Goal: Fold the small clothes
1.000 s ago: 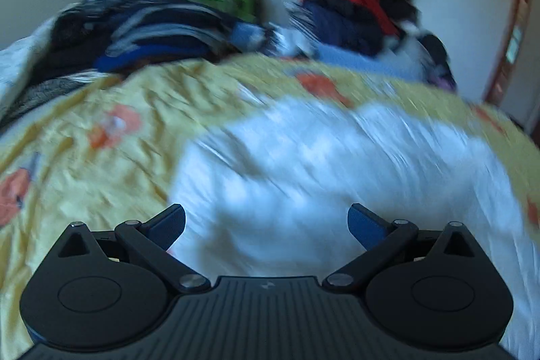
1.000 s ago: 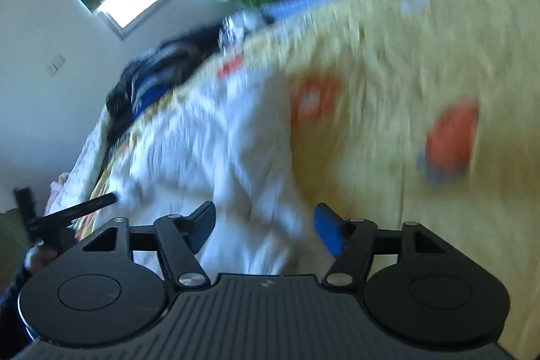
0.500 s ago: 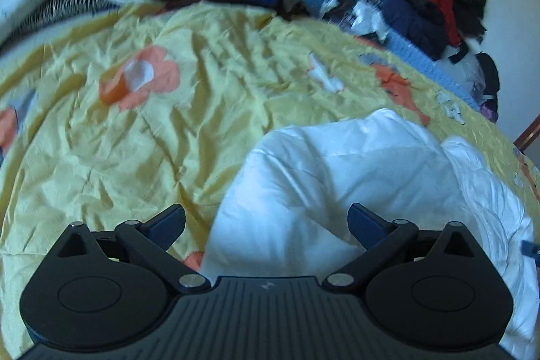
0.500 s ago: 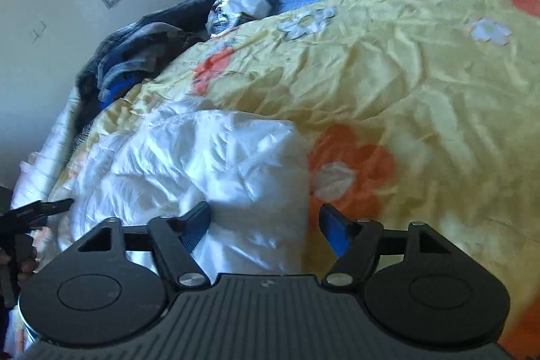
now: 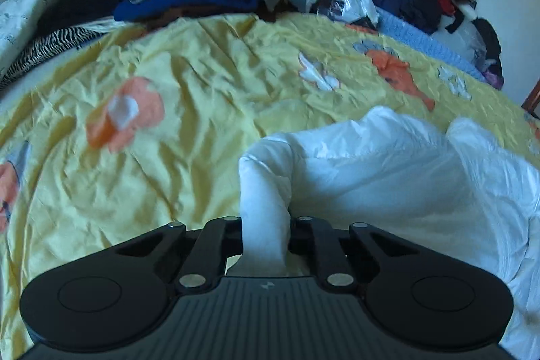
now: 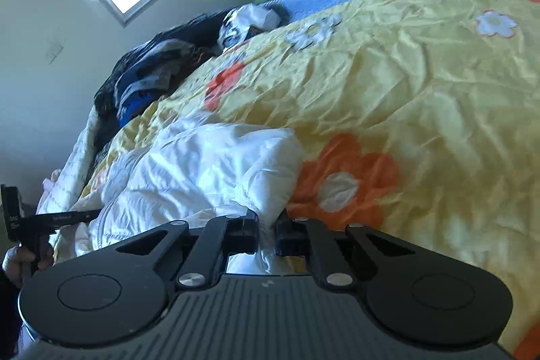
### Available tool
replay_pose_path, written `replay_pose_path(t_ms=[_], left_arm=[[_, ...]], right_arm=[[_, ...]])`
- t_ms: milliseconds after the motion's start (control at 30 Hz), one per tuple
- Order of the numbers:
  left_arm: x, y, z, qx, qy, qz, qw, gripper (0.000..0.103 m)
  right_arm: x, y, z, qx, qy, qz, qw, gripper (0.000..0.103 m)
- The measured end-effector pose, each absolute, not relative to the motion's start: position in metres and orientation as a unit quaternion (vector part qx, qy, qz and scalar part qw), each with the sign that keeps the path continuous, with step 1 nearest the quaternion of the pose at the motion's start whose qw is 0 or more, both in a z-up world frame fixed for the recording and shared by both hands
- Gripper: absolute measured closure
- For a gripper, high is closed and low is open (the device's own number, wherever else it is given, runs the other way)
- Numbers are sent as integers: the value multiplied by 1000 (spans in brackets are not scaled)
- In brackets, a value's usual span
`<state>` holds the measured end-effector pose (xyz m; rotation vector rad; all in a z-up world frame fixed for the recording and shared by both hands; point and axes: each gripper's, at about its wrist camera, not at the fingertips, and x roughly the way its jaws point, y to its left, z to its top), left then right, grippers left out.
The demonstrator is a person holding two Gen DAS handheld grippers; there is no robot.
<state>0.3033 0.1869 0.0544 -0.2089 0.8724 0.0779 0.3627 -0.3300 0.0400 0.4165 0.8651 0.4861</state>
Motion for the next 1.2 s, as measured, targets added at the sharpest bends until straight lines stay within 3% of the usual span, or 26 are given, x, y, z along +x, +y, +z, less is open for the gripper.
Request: replay_pose_path(t_ms=[267,333,367,400,467,500,567,600,633,667,700,800,967,1200], left_arm=[[308,179,35,-89,443,58,890,90],[306,176,38,-86,442,63,891,88],[304,178,43,-91,443,62,890,87],[299,179,49,-95,441,58,890,86],[280,182,69,-99,418,58,901,80],[269,182,79,-96,404,58,908,71],[233,174,97,-87,348,70,931,40],[218,166,102,-78,320,74,941,15],[205,154,103,-59,297,69,951,11],[194,138,103,-22,275,59,959,11],[188,123,102,18,254,59,965,11],[188,92,92,103,243,61,963,11],[204,75,68,125,298,-19,946,11],[221,95,21,53,353,-5,934,10]], right_arm=[[363,-342,23,213,421,214,856,93],[364,-338,24,216,429,203,853,77],[364,-338,25,218,437,199,850,60],[362,-340,30,228,439,196,847,51],[350,-347,46,242,413,198,855,50],[342,-352,58,249,388,199,865,50],[320,-358,82,257,337,210,881,50],[309,-355,91,263,321,235,879,45],[304,-349,94,266,320,259,872,39],[301,-336,93,262,332,284,861,25],[300,-324,90,255,345,295,854,22],[308,-284,66,207,405,298,839,30],[320,-273,39,205,434,275,833,28],[323,-280,19,205,449,278,824,31]])
